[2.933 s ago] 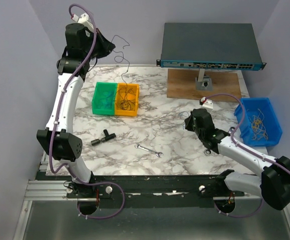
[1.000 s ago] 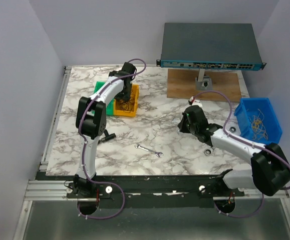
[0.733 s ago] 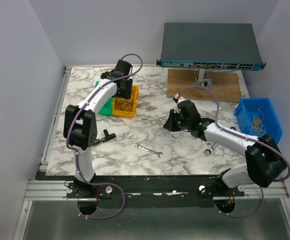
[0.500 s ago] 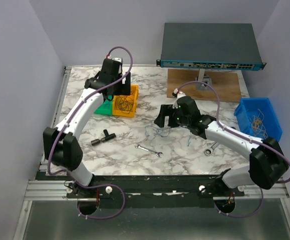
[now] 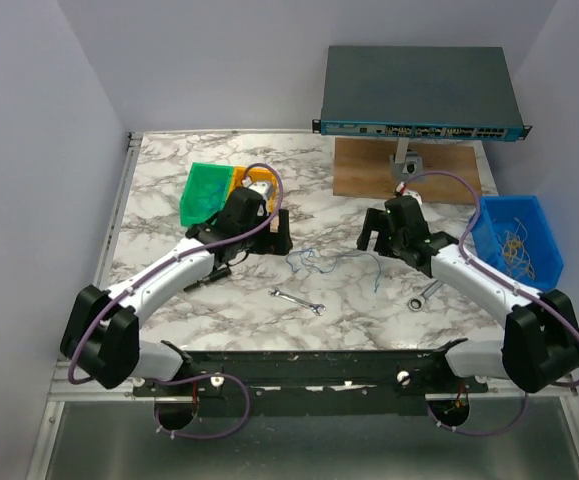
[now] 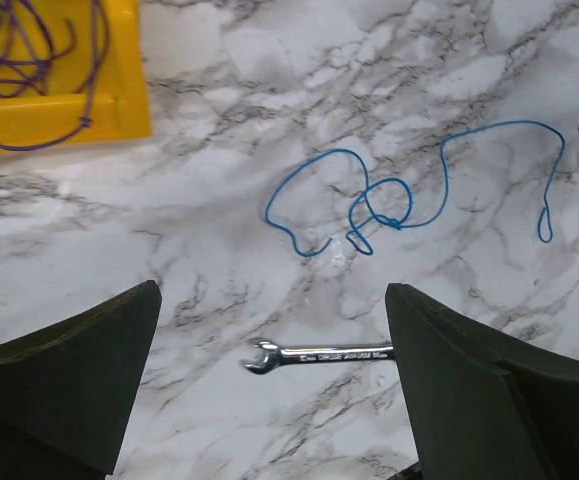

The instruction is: Untangle the cables

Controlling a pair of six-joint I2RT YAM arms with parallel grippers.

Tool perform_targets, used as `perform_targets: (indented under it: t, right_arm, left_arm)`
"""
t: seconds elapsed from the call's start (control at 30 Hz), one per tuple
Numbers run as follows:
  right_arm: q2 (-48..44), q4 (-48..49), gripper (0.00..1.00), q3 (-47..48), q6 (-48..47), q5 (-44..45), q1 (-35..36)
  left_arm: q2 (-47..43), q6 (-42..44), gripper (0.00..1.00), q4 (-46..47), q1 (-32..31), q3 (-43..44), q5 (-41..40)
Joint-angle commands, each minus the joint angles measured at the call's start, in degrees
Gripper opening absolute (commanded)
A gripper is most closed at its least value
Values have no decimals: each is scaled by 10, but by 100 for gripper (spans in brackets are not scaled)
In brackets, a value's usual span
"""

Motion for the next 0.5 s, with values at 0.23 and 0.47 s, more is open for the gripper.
perform_targets:
  t: [0.23, 0.47]
  right_arm:
    - [94, 9, 74, -16, 20, 1, -14]
    - [98, 25, 57, -32, 20, -3, -13]
  left_arm:
    - [128, -56, 86, 150, -36, 2, 132]
    - [198, -56, 69, 157, -41, 41, 157]
